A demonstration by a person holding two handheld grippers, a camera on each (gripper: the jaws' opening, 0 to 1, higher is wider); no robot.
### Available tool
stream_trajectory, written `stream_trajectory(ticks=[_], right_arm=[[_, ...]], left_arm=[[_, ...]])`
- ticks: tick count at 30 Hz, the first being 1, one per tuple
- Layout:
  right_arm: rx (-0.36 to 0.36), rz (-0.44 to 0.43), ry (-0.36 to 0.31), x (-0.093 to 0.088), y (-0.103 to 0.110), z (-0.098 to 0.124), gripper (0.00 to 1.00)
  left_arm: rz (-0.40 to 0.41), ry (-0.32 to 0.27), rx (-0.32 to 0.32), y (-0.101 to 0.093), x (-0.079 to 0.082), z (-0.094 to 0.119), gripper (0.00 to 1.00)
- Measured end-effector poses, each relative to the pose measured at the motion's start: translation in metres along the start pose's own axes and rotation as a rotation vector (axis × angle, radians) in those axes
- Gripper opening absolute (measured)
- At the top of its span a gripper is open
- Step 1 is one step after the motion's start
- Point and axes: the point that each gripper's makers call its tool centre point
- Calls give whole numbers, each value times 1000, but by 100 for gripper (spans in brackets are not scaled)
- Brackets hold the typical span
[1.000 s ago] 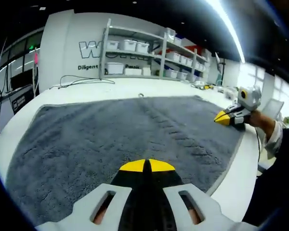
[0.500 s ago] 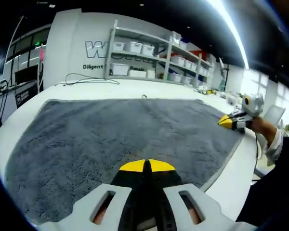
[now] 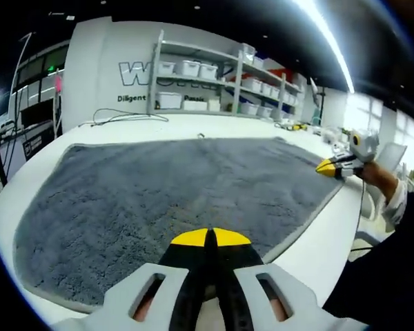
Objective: Open the folded towel by lifting each exposed corner and separating the folded layers until the towel lies flat within the target outline without major curled edges
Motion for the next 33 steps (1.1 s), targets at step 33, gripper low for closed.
stream_trajectory(ticks=[33], right_arm=[[-34, -13, -64, 8, -4, 25, 13]], left_arm=[[-12, -11, 12, -9, -3, 17, 1]])
Point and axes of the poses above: the point that each gripper's makers call its tool centre point, and the gripper's own axes: z roughly backward along the fingers, y roughly to its left, x roughly out of its top, and after that the axes turned 14 degrees about -y, right-handed
